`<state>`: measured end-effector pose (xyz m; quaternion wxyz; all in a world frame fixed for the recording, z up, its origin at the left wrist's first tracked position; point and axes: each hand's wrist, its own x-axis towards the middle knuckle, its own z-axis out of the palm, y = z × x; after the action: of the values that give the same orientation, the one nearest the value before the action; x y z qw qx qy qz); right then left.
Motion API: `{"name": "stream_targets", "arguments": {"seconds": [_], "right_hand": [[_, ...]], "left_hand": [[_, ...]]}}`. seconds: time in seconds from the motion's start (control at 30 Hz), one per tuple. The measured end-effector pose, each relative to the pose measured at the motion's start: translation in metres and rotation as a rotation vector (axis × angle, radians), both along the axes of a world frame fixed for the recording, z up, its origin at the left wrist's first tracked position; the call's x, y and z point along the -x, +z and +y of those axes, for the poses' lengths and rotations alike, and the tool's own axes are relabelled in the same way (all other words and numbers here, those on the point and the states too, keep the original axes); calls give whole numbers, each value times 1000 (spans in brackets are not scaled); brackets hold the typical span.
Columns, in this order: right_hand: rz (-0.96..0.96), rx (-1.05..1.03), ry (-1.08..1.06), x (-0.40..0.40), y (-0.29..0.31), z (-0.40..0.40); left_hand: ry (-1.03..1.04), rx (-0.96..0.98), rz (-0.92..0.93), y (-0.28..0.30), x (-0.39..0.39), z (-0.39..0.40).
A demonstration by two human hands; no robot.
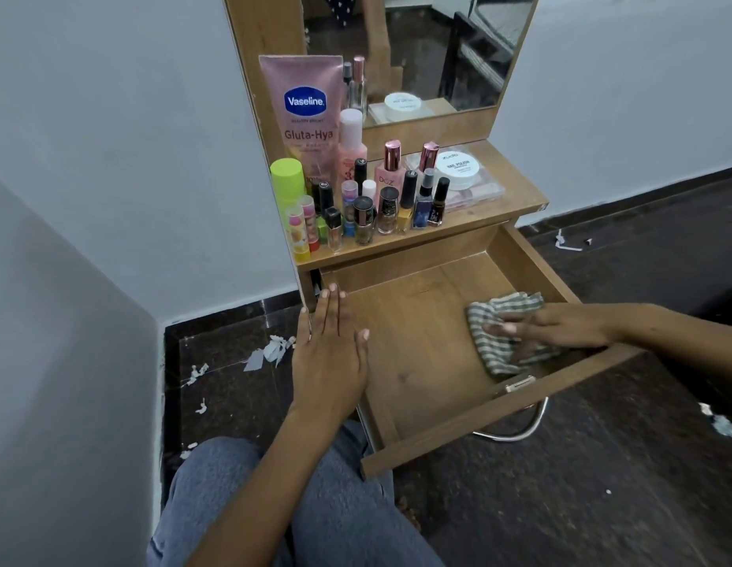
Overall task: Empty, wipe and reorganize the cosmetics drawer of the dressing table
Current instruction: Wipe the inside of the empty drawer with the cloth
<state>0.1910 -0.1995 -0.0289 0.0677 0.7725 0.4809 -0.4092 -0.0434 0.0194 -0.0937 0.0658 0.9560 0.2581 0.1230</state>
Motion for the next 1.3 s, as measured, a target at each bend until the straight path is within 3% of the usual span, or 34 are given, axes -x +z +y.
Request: {"name": "stream_targets", "arguments": {"seconds": [0.2, 0.33, 0.57, 0.87, 1.0, 1.17, 1.3], "right_hand": [[-61, -49, -343, 44, -3, 28], [-181, 104, -584, 75, -23, 67], [-111, 158, -491, 119, -43, 89], [-297, 302, -725, 69, -53, 69], [-271, 233, -1002, 67, -70, 81], [-276, 165, -982, 60, -69, 87], [-366, 3, -627, 52, -65, 102]], "left_hand": [[-70, -23, -29, 5, -7, 3], [-139, 25, -69, 10, -25, -6], [-68, 137, -115, -2, -40, -13], [-38, 101, -128, -6, -41, -16], [-42, 83, -124, -6, -38, -16], [-59, 71, -116, -7, -39, -16], [-58, 62, -121, -7, -40, -15]]}}
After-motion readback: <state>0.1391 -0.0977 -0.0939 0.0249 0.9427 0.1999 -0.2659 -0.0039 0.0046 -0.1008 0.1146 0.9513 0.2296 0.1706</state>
